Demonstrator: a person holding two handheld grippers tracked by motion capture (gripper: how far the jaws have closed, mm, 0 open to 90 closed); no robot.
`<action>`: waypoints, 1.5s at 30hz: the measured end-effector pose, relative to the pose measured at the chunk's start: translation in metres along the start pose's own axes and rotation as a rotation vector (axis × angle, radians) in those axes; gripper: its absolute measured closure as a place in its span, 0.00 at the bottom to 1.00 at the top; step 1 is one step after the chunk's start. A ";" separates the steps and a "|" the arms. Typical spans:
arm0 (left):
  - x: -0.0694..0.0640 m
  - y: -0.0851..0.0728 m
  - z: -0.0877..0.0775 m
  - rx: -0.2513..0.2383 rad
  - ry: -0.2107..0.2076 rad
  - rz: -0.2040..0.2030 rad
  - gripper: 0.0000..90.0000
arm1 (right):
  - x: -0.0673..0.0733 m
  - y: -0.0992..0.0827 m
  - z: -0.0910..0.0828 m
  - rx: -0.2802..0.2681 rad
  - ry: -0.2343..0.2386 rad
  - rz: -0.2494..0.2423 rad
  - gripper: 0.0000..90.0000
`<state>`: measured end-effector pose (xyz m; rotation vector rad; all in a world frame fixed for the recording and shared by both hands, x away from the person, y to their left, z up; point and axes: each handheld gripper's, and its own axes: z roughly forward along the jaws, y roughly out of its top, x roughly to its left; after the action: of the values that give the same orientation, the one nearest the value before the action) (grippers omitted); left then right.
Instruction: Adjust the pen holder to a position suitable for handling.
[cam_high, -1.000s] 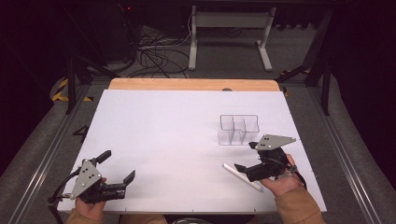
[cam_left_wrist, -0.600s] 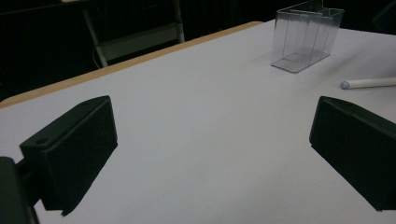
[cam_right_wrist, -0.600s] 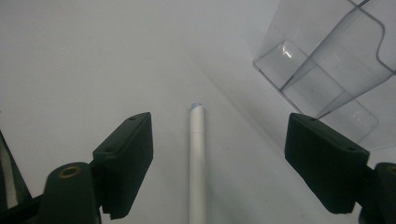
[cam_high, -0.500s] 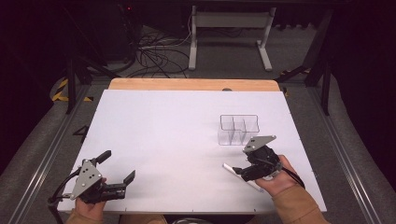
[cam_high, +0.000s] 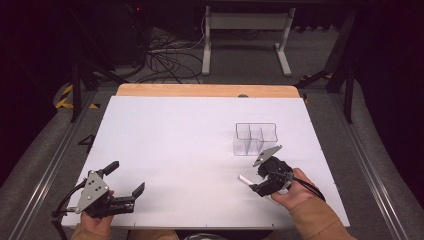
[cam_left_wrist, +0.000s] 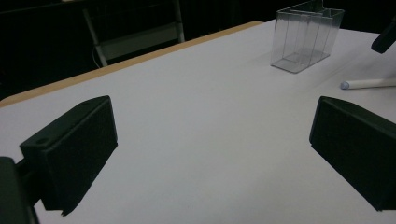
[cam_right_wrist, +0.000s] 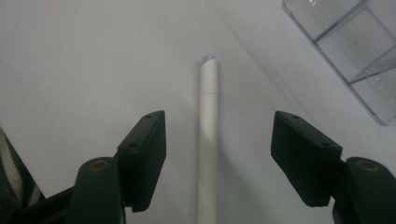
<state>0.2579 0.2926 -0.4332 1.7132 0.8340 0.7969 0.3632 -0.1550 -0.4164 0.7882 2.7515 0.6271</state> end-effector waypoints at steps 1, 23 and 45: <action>0.000 0.000 0.000 0.001 -0.001 -0.001 0.02 | 0.000 0.000 0.001 0.013 -0.004 -0.001 0.41; 0.000 -0.001 0.000 0.007 -0.005 0.000 0.02 | 0.000 0.009 0.022 0.210 0.014 0.040 0.62; -0.001 -0.001 0.000 0.005 -0.006 0.000 0.02 | 0.003 0.010 0.033 0.266 -0.009 0.022 0.87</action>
<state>0.2577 0.2920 -0.4340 1.7195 0.8328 0.7905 0.3761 -0.1343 -0.4413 0.8724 2.8577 0.2619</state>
